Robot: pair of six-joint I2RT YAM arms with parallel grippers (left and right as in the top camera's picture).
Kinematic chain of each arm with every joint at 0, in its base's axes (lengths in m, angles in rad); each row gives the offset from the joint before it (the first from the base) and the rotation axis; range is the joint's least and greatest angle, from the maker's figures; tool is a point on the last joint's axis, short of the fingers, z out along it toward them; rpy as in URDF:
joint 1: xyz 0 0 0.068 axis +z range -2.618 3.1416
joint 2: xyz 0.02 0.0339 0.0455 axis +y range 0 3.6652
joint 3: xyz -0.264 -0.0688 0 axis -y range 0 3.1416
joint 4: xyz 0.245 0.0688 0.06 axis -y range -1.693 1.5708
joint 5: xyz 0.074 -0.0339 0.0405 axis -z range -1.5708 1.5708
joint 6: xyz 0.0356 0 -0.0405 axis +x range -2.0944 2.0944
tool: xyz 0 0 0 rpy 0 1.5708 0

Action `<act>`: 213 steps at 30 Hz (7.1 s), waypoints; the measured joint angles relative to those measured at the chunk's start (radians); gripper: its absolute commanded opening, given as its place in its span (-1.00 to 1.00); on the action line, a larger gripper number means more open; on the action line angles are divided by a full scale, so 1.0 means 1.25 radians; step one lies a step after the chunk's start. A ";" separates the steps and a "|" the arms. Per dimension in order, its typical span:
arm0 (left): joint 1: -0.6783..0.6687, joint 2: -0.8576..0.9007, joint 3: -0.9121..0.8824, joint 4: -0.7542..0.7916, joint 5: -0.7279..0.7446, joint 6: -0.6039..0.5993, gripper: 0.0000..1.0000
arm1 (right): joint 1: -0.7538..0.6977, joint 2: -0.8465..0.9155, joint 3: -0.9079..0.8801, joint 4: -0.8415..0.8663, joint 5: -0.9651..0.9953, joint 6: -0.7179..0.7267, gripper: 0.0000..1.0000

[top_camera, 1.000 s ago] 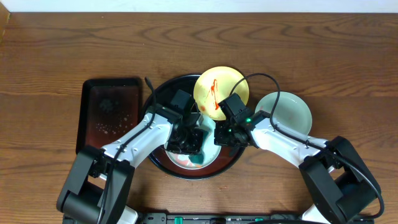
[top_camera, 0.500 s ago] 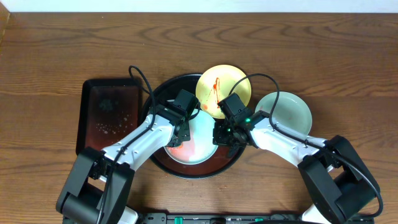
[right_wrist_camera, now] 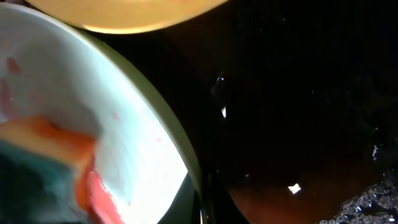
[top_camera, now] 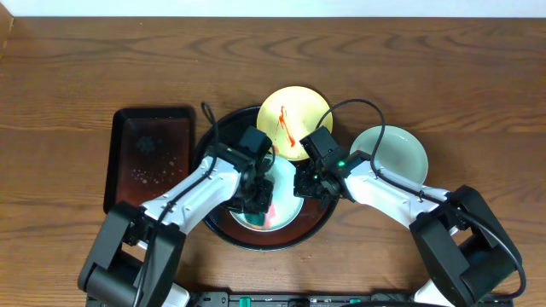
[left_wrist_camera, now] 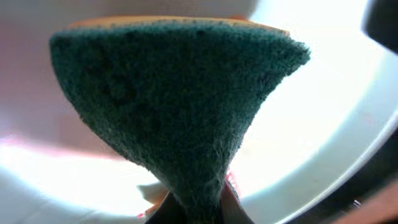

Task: Clean dirty plates on tray and stack at the side
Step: 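Scrub the lower mint-green plate with the sponge in the left gripper, then lift the sponge back to the small dark tray with the left gripper, then carry the mint-green plate right and stack it on the other plate, then move the right gripper to the yellow plate rim and grasp it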

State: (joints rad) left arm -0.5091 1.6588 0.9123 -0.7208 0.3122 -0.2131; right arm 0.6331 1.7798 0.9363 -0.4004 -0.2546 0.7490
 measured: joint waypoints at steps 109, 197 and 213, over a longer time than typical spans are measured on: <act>0.402 0.010 0.363 -0.173 -0.213 -0.060 -0.85 | 0.433 -0.292 0.046 -0.215 1.208 -0.272 -0.98; 0.402 0.010 0.363 -0.172 -0.213 -0.060 -0.85 | -0.268 0.234 0.502 -0.098 -0.022 -0.531 0.05; 0.402 0.010 0.363 -0.172 -0.213 -0.060 -0.85 | -0.265 0.291 0.507 -0.146 -0.059 -0.553 -0.98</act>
State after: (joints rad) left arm -0.0067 1.6714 1.3659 -0.9356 0.0456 -0.2878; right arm 0.3016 2.1437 1.5703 -0.5831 -0.3286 0.0578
